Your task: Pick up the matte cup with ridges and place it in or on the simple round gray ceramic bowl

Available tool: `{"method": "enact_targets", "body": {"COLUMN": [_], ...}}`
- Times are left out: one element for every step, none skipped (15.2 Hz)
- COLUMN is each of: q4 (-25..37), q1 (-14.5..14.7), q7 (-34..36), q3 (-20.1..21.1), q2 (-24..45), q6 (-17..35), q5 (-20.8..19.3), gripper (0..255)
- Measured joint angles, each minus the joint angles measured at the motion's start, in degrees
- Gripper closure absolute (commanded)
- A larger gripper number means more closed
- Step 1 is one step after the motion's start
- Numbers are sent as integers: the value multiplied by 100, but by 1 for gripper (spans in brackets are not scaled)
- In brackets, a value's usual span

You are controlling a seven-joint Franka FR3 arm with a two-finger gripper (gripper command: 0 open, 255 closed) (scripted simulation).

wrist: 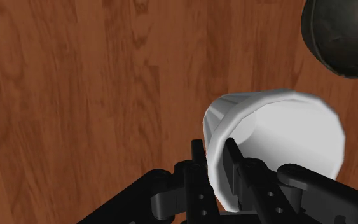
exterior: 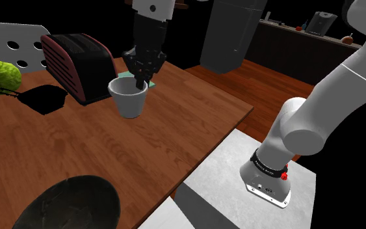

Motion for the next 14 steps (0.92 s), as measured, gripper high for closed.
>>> {"method": "enact_targets", "body": {"q4": [59,120,184,273,400,456,526,662,803,937,1081,1226,1354,1476], "q1": [42,92,137,199,244,291,342,394,448,501,557,611,672,740], "q7": [128,280,418,604,762,900,1056,1231,1411,1586,1761,1923,2087,2253], "q3": [79,175,258,375,465,542,639,741,845,942,1037,1121,1204,1284], "q2": [39,93,136,201,273,290,364,463,578,699,827,956,1065,1140], "q6": [-4,10,7,8,-31,-52,-32,-57,-73,-82,-96,-114,-135,-181], "q5": [-8,-23,-36,-60,-92,-102,-137,-188,-250,-322,-400,-482,-558,-619], "gripper": [255,255,255,255,255,255,255,255,255,255,255,255,255,255]}}
